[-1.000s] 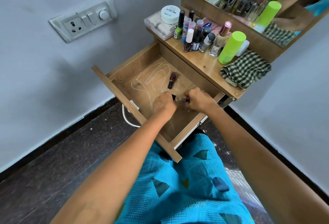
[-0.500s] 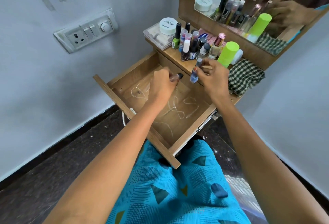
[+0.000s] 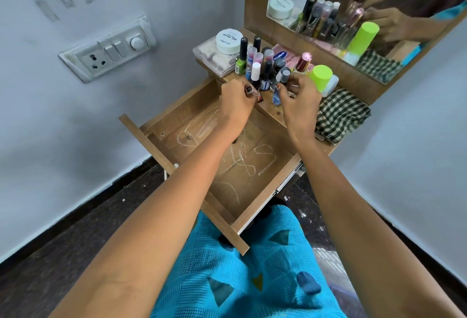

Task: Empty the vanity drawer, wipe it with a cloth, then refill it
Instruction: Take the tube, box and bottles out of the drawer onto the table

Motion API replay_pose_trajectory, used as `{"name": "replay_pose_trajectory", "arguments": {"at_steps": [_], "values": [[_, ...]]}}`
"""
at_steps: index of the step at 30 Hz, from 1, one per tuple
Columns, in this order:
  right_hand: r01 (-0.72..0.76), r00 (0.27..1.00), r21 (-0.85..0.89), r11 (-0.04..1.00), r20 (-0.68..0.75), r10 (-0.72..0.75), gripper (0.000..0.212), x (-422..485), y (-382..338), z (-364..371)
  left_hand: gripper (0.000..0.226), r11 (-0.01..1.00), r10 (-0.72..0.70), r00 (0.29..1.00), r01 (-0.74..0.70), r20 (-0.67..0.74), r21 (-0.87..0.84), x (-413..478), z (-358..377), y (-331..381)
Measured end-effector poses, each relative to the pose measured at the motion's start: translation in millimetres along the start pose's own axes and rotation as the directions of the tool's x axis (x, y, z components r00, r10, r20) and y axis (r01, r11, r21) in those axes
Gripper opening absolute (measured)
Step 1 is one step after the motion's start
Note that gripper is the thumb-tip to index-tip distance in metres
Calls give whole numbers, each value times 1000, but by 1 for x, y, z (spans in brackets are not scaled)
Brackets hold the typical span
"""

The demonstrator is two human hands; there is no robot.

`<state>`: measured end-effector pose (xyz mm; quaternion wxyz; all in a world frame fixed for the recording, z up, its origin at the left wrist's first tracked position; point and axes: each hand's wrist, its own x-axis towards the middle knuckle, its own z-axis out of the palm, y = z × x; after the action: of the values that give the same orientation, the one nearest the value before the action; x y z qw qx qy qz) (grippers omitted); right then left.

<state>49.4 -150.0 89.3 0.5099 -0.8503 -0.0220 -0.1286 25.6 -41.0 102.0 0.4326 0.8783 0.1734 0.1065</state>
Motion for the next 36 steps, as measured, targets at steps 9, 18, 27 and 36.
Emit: {"name": "replay_pose_trajectory", "arguments": {"at_steps": [9,18,27,36], "values": [[-55,998,-144,988,-27,52,37,-6,7,8,13,996,-29,999,26,-26,-84,11,22,0],[-85,996,-106,991,-41,81,40,-4,10,18,12,979,-52,995,35,-80,-199,12,35,-7],[-89,996,-126,988,-29,87,33,-5,14,20,16,973,-60,994,38,-87,-227,12,41,-16],[-84,996,-43,996,-42,82,20,-26,15,14,14,962,-65,991,31,-118,-271,-2,31,-26]]}}
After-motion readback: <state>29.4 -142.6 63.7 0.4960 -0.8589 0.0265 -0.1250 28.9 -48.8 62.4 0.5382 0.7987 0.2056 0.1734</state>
